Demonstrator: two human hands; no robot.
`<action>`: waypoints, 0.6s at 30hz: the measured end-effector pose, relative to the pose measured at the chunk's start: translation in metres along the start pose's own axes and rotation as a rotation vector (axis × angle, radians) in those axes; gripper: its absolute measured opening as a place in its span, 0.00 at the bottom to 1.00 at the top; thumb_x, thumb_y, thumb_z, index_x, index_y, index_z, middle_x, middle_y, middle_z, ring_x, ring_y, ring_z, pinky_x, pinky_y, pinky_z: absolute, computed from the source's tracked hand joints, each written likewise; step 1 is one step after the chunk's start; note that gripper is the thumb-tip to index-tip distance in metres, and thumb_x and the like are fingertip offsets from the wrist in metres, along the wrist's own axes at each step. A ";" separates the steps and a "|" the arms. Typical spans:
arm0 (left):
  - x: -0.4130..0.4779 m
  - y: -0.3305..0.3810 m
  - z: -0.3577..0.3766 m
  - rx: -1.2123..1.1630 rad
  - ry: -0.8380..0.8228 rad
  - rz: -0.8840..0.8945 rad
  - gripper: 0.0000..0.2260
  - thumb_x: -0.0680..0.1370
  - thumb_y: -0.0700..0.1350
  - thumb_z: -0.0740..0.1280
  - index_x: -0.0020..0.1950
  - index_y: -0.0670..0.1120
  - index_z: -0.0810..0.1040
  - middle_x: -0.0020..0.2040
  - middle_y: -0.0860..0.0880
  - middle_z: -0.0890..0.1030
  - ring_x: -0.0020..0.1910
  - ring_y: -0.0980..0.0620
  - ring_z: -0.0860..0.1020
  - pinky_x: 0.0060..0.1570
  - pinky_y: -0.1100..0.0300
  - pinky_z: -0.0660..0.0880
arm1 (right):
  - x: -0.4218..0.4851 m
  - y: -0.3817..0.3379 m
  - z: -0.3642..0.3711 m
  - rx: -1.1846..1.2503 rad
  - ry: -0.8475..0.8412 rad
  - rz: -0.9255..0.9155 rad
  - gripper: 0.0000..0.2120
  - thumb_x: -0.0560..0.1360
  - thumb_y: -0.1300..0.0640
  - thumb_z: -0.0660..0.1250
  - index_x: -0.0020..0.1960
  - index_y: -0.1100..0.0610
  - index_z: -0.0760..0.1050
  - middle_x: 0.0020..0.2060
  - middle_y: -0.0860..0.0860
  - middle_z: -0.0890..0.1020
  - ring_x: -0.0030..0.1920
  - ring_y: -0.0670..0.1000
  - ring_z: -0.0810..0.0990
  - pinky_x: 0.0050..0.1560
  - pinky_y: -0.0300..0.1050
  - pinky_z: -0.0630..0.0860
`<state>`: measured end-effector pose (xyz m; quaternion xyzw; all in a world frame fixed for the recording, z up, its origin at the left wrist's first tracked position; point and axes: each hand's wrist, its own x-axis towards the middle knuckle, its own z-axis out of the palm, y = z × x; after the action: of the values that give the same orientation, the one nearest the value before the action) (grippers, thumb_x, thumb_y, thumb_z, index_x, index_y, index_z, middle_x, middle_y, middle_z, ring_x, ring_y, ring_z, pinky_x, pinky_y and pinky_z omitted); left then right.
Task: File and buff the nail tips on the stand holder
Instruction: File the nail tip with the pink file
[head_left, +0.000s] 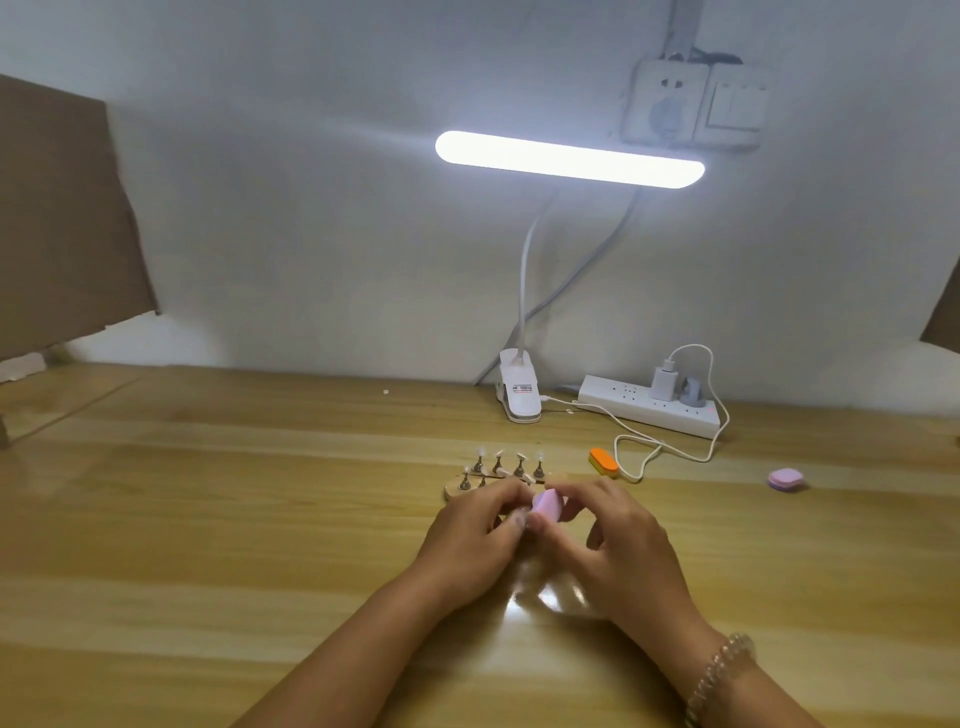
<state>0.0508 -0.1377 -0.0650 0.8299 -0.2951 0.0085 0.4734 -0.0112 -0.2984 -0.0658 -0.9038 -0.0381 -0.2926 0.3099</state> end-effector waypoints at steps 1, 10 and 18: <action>0.000 0.000 0.000 -0.003 -0.003 -0.004 0.10 0.80 0.39 0.64 0.49 0.54 0.79 0.44 0.58 0.81 0.42 0.56 0.78 0.48 0.52 0.77 | -0.001 -0.002 0.000 0.001 -0.010 -0.034 0.18 0.70 0.33 0.65 0.53 0.41 0.79 0.44 0.36 0.78 0.38 0.36 0.75 0.36 0.36 0.70; -0.001 0.003 0.000 0.115 -0.028 0.012 0.07 0.80 0.44 0.64 0.52 0.55 0.80 0.48 0.58 0.83 0.49 0.53 0.80 0.52 0.50 0.76 | 0.002 -0.003 0.000 -0.037 -0.019 0.004 0.17 0.68 0.33 0.65 0.49 0.43 0.78 0.42 0.37 0.78 0.39 0.37 0.75 0.36 0.36 0.69; -0.001 0.003 0.000 0.107 -0.014 0.020 0.10 0.80 0.45 0.65 0.45 0.60 0.77 0.43 0.60 0.81 0.41 0.58 0.77 0.46 0.56 0.73 | 0.003 -0.001 -0.002 0.042 -0.013 0.026 0.18 0.67 0.32 0.66 0.49 0.43 0.80 0.42 0.38 0.79 0.41 0.40 0.76 0.39 0.38 0.73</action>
<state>0.0487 -0.1381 -0.0629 0.8510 -0.3058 0.0233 0.4262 -0.0098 -0.2990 -0.0626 -0.8994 -0.0343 -0.2820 0.3323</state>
